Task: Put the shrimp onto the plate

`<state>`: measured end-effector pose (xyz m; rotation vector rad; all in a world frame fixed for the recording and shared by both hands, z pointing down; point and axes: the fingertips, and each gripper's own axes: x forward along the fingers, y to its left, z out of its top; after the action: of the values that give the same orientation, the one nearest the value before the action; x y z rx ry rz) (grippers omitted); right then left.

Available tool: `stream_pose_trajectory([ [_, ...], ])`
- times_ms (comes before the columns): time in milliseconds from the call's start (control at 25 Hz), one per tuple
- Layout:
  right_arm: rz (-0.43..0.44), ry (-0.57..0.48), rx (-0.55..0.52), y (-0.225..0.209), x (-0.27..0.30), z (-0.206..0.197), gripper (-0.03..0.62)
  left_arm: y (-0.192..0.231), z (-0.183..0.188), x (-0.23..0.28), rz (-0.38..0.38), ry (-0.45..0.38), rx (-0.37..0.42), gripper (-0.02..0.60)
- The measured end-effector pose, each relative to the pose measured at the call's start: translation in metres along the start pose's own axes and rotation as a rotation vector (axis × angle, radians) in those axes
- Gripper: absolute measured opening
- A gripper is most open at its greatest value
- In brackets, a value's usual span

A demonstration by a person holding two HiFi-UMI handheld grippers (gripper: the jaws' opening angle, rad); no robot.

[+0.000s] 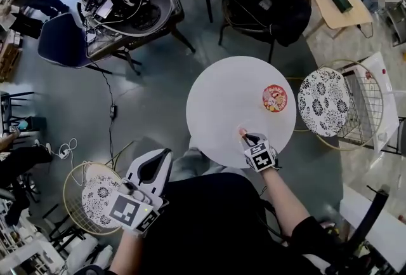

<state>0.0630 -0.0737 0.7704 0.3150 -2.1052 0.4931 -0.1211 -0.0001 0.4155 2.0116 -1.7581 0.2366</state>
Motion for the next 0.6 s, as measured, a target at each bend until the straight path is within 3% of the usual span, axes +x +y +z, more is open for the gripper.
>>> stream_pose_trajectory([
  [320, 0.014, 0.108, -0.012, 0.002, 0.012, -0.018, 0.058, 0.004, -0.003, -0.002, 0.034, 0.001, -0.019, 0.006],
  [600, 0.019, 0.109, -0.028, 0.003, 0.018, -0.02, 0.058, 0.008, -0.006, -0.007, 0.058, -0.002, -0.024, 0.006],
])
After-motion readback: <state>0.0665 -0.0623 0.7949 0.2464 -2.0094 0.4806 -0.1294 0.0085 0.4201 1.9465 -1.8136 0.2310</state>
